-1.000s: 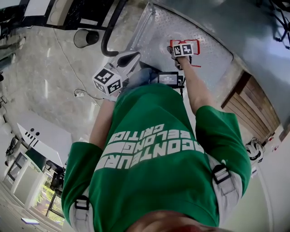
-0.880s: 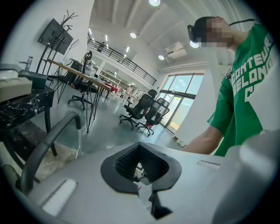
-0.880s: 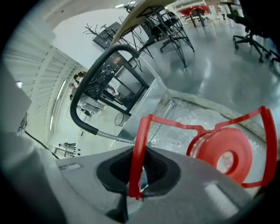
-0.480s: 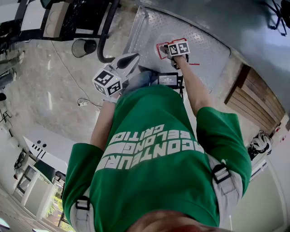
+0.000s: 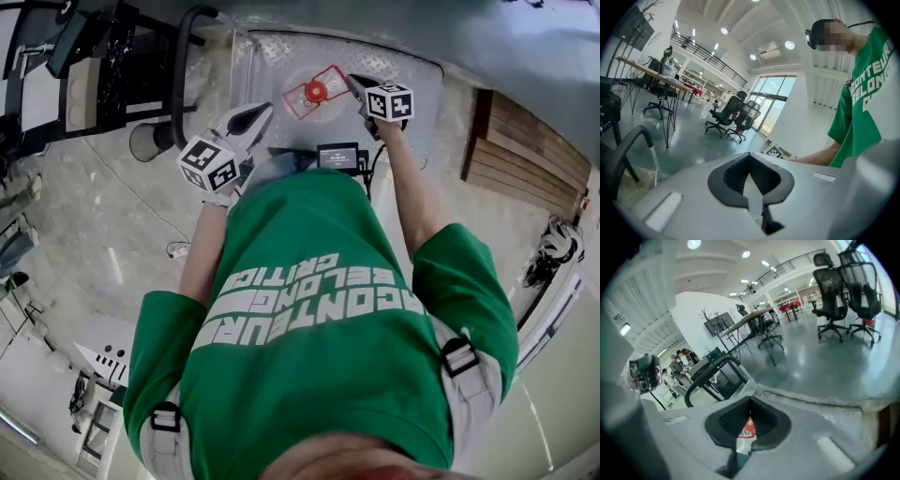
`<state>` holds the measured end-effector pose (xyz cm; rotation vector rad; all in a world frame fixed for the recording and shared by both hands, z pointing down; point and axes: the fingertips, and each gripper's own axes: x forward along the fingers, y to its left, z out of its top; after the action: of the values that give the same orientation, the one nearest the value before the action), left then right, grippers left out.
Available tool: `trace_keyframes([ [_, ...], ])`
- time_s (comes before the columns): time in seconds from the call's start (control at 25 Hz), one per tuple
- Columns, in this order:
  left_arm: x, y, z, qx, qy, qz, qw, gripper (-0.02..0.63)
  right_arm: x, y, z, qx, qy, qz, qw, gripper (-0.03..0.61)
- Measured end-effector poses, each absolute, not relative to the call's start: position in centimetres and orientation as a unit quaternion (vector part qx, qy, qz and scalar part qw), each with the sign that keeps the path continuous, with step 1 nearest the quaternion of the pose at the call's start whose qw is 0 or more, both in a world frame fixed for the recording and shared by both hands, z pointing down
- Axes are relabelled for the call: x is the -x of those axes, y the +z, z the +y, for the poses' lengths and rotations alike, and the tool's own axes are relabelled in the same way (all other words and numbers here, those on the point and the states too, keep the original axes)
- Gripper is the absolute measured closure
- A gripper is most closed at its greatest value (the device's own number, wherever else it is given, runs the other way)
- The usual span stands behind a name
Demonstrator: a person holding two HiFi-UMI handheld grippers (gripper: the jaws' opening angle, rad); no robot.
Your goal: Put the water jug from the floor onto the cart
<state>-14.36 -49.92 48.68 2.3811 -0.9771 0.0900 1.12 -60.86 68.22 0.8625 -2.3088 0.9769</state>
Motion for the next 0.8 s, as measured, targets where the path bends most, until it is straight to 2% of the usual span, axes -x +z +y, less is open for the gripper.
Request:
trace_keyframes([
  [0.12,13.0,48.4,-50.4,-0.899,0.033,-0.339,0.275,0.606,-4.7,64.2,-60.5,-0.362,0.33,-0.846,0.21,0.584],
  [0.4,9.4,47.5,-50.5,-0.918,0.025,-0.296,0.263,0.606,-10.7,57.4,-55.7,-0.42,0.252,-0.85,0.192,0.585],
  [0.8,6.9,46.8,-49.2,-0.926,0.013,-0.28,0.252,0.606,-10.6,55.4,-51.2,-0.409,0.212,-0.864,0.201,0.586],
])
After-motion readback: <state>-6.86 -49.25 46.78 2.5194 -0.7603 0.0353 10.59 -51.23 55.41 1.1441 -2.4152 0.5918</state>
